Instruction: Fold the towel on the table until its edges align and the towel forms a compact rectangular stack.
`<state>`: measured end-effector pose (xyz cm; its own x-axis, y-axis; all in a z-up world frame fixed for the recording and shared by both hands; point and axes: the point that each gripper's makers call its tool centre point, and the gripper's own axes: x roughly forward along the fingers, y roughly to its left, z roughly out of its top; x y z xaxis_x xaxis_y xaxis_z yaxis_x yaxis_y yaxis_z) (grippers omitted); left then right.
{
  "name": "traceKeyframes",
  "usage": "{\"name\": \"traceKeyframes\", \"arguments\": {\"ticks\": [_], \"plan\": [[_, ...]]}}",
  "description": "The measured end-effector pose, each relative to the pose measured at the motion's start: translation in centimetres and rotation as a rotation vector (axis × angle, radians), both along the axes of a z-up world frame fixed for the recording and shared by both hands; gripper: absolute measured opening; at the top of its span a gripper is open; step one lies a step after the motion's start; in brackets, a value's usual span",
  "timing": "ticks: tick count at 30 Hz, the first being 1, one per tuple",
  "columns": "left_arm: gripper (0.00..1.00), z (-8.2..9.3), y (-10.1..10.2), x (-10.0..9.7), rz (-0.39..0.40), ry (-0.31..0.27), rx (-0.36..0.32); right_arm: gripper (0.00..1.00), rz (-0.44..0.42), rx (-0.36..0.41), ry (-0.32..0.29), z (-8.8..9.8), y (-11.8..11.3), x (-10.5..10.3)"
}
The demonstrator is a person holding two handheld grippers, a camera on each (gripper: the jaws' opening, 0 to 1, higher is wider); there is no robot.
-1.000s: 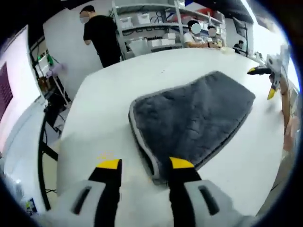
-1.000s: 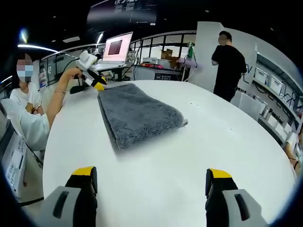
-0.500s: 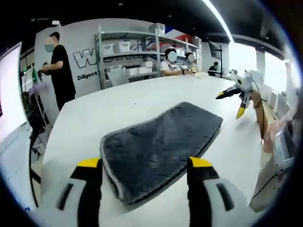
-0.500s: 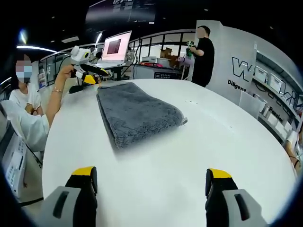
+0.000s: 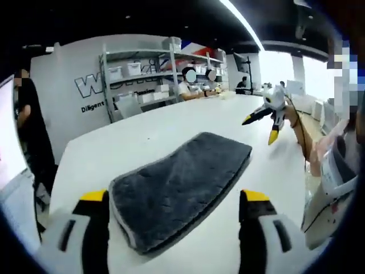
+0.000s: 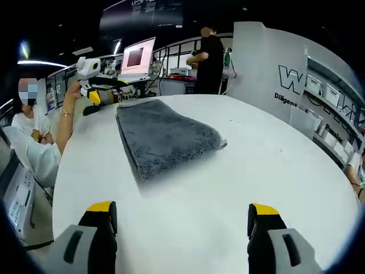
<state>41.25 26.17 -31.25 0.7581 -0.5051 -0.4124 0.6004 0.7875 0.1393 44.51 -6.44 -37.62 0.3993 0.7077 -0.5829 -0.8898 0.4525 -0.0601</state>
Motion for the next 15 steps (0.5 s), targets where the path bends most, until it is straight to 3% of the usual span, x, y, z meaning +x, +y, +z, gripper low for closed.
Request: {"name": "traceKeyframes", "arguments": {"ticks": [10, 15], "plan": [[0.99, -0.4, -0.6, 0.0, -0.020, -0.001, 0.028, 0.99, -0.014, 0.135, 0.067, 1.3, 1.1, 0.8], [1.00, -0.7, -1.0, -0.1, -0.037, 0.008, 0.060, 0.98, -0.047, 0.101, 0.082, 1.4, 1.4, 1.9]]}}
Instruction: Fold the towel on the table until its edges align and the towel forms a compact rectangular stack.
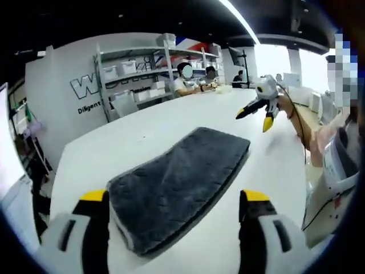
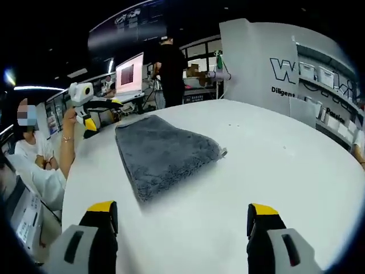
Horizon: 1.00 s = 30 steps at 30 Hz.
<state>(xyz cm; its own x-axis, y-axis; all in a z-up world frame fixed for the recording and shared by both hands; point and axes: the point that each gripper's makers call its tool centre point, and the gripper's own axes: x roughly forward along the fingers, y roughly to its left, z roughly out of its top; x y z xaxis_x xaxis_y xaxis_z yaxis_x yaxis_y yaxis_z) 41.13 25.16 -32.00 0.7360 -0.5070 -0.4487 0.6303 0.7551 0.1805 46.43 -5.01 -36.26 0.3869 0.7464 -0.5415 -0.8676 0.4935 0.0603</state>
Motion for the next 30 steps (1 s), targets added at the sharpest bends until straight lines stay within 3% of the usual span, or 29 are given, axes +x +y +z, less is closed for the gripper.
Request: {"name": "traceKeyframes", "arguments": {"ticks": [8, 11, 14, 20, 22, 30], "plan": [[1.00, 0.1, -0.6, -0.2, -0.039, -0.001, 0.009, 0.90, -0.049, 0.037, 0.028, 1.6, 2.3, 1.7], [1.00, 0.1, -0.5, 0.0, -0.048, 0.004, 0.003, 0.81, -0.062, 0.020, 0.044, 0.9, 3.7, 2.8], [1.00, 0.1, -0.6, 0.0, -0.054, 0.007, 0.000, 0.63, -0.029, -0.014, 0.070, -0.2, 4.9, 2.9], [1.00, -0.2, -0.6, 0.1, -0.057, 0.017, -0.002, 0.57, -0.070, -0.004, 0.125, -2.0, 6.0, 4.1], [1.00, -0.1, -0.7, 0.1, -0.061, 0.018, -0.003, 0.51, -0.084, 0.013, 0.151, -2.4, 6.2, 4.3], [1.00, 0.0, -0.8, -0.2, -0.064, 0.008, -0.006, 0.34, -0.052, 0.050, 0.241, -4.0, 7.2, 3.2]]}}
